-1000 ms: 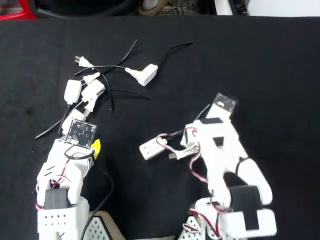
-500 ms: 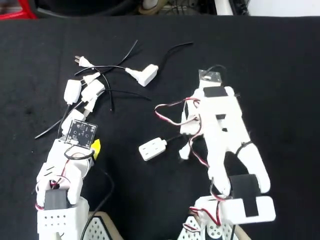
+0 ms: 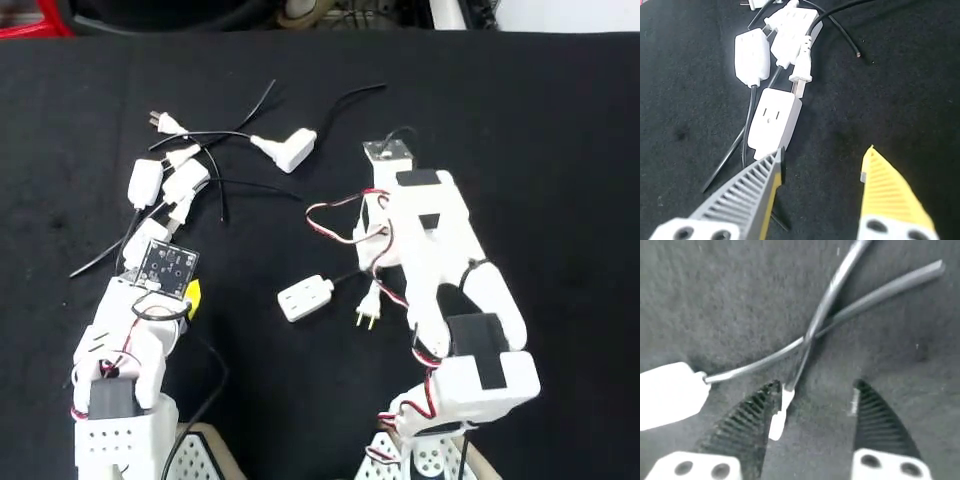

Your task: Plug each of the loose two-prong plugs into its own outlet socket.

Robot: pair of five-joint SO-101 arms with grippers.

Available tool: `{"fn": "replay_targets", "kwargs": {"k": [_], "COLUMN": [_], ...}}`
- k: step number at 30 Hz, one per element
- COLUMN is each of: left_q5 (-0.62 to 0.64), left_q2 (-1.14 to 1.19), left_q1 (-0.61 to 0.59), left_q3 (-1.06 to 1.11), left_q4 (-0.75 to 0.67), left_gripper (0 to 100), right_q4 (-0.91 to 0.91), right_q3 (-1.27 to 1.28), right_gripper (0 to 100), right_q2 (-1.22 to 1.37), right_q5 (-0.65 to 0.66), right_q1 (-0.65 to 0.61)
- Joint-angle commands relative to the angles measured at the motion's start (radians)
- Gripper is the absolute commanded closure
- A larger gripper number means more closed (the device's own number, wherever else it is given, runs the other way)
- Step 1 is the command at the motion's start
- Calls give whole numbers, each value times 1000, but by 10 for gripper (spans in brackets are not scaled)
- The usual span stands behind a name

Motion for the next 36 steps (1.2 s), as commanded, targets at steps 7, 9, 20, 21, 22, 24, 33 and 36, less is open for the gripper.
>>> {"fn": "replay_targets", "kwargs": {"k": [7, 9, 20, 21, 22, 24, 33, 36], "left_q5": [-6, -6, -6, -6, -6, -6, -6, -6], "left_q2": [-2, -2, -2, -2, -2, -2, -2, -2], "left_q1": [-13, -13, -13, -13, -13, -13, -13, -13], "left_q3": [18, 18, 18, 18, 18, 18, 18, 18], "left_q4": [9, 9, 11, 11, 11, 11, 11, 11], "left_gripper": [747, 747, 747, 747, 747, 747, 747, 747], "right_q4": [106, 29, -206, -206, -206, -206, -91, -84], "right_q3": [122, 203, 311, 308, 305, 305, 268, 266], "right_gripper": [797, 867, 914, 915, 916, 917, 913, 913], "right_q2": [-211, -254, -165, -150, -133, -107, -71, -74], "right_q5": [-34, -58, -196, -196, -196, -198, -308, -331], "right_q1": [-12, -23, -121, -121, -121, -123, -164, -166]}}
